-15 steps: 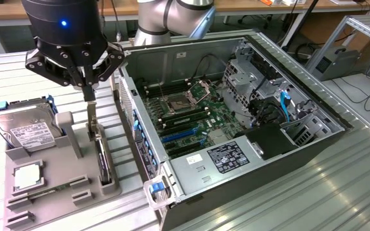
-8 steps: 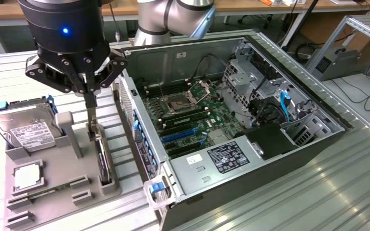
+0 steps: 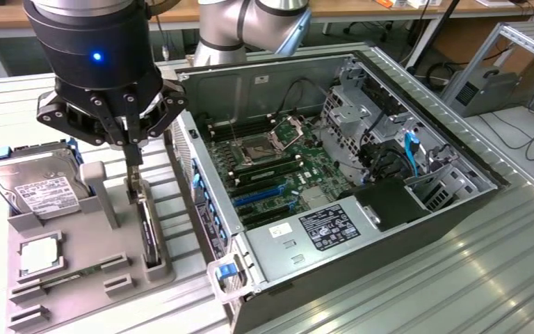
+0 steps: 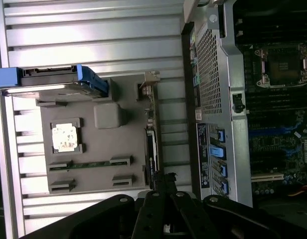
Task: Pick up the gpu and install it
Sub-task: 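Reach for the gpu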
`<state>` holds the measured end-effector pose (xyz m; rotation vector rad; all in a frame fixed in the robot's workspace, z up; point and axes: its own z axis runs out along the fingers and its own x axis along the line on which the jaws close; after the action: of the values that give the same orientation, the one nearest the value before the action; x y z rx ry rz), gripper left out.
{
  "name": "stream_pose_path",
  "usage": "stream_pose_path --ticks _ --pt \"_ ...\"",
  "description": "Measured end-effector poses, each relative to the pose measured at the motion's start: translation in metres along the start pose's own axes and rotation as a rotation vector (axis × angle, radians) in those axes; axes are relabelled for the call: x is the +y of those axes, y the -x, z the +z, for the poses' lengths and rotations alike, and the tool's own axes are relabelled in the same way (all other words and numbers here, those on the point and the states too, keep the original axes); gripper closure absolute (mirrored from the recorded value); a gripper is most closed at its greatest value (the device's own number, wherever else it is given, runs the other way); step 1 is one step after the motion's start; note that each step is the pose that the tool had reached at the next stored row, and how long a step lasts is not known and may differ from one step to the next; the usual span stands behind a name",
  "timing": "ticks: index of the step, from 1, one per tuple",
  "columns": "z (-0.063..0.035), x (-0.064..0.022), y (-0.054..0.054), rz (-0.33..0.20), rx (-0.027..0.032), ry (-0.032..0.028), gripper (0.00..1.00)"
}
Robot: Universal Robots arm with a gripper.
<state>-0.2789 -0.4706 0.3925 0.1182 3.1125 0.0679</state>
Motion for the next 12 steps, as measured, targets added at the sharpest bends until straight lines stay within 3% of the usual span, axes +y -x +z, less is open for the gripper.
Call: stream_pose_path --ticks 12 --pt "-0.0002 -0.0009 -0.011 0.000 0.0000 -0.0001 0.89"
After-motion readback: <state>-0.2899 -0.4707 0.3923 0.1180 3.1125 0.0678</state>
